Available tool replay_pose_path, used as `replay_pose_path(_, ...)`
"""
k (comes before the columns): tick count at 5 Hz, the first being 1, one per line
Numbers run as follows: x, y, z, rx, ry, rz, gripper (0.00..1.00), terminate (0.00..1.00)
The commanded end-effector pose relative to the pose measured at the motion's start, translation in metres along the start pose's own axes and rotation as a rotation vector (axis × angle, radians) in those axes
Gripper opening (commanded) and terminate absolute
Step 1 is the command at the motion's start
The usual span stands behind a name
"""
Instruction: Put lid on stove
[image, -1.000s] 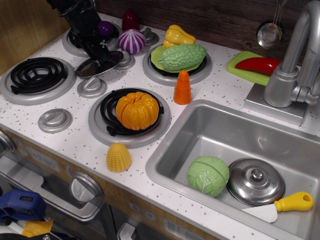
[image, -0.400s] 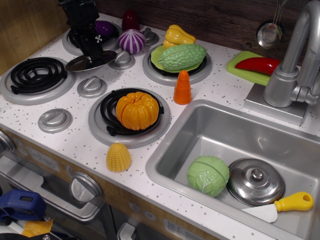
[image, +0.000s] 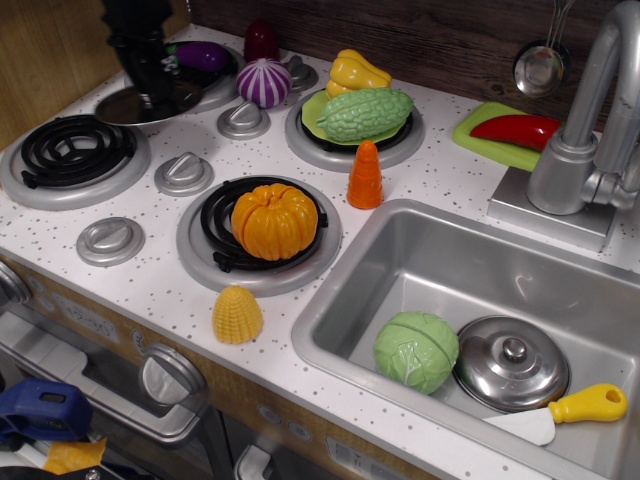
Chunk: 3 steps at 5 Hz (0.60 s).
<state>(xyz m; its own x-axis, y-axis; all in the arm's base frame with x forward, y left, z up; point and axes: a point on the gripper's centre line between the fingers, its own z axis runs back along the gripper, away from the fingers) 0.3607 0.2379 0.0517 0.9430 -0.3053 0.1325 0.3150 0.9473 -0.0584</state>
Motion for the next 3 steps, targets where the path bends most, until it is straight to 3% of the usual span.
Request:
replay_pose_path(1, -0.015, 0.017, 0.048, 0.184, -0.046, -0.019, 0.00, 0.00)
replay_pose_path(2, -0.031, 0.024, 0.049, 0.225, -0.044, -0.016, 0.00, 0.00)
replay_pose_path(3, -0.042, 0.025, 0.050, 0.225, -0.046, -0.009, 0.00, 0.00)
